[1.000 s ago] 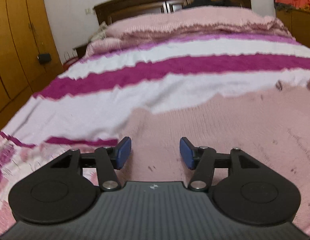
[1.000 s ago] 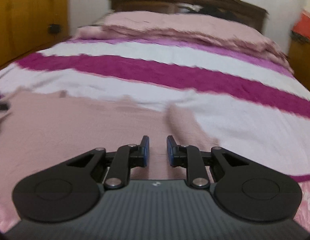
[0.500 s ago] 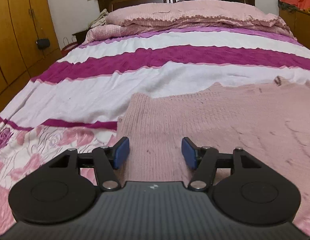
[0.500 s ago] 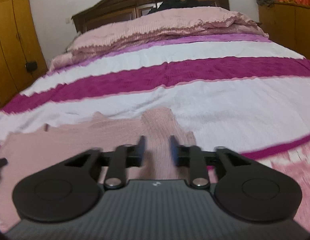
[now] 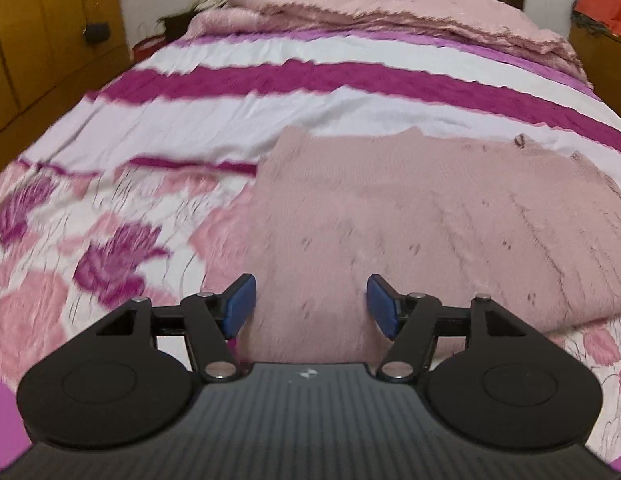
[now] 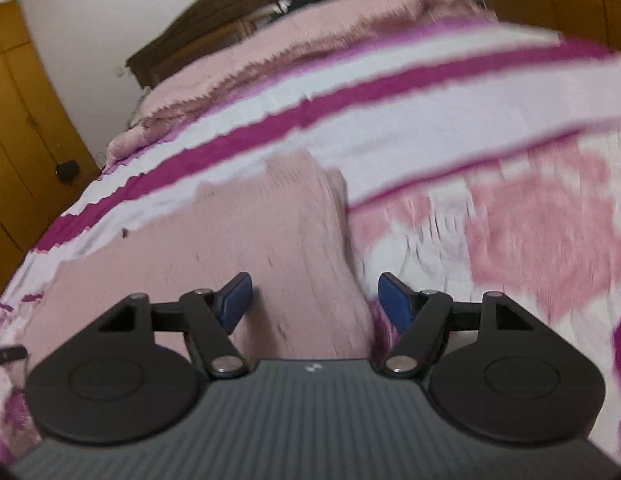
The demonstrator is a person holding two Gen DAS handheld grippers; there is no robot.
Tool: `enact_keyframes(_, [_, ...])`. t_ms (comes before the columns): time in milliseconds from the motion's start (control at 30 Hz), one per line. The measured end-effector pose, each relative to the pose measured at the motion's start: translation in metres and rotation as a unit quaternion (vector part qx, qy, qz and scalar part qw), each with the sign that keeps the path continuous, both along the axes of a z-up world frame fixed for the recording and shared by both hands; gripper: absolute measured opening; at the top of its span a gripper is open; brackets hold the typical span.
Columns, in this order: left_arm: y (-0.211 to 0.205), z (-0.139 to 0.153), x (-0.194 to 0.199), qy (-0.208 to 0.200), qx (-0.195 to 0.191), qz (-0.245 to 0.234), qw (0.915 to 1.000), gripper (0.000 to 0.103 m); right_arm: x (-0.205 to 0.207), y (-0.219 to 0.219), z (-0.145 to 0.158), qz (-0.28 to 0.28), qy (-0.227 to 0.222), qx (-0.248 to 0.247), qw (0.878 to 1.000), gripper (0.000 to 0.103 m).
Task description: Fold small clothes
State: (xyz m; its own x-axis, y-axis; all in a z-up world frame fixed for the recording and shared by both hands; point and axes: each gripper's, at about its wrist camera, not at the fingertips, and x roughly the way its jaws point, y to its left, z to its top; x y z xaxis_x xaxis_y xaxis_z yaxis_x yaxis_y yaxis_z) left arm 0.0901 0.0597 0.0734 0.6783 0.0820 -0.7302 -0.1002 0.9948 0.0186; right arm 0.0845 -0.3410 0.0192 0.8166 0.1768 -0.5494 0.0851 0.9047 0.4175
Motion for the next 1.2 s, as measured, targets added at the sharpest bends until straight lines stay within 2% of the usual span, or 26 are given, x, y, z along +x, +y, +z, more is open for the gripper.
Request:
enact_keyframes(233, [0.012,-0.004,-0.008,0.024,-0.029,0.03,0.9988,0.069,-0.01,0.005,-0.018,0.013,-0.034,0.084,0.996,0.073])
enact_keyframes(367, [0.01,-0.006,-0.005,0.032,-0.029,0.038,0.9984,0.069,-0.008,0.003,-0.025,-0.02,-0.054,0.142,0.988,0.074])
enact_keyframes(667, [0.006,-0.005,-0.005,0.04,-0.024,0.046,0.9978,0.069,0.001,0.004,-0.026,-0.05,-0.075,0.233,0.968,0.073])
enact_keyframes(800, [0.01,-0.002,-0.005,0.041,-0.042,0.062,0.9963,0.069,0.002,0.011,-0.031,-0.062,-0.086,0.217,0.97,0.071])
enact_keyframes(1033, [0.013,-0.003,-0.005,0.044,-0.041,0.065,0.9961,0.069,0.005,0.012,-0.029,-0.103,-0.096,0.198,0.97,0.069])
enact_keyframes(1200, [0.016,0.0,-0.011,0.037,-0.034,0.067,0.9965,0.069,0.017,0.014,-0.027,-0.109,-0.085,0.191,0.972,0.06])
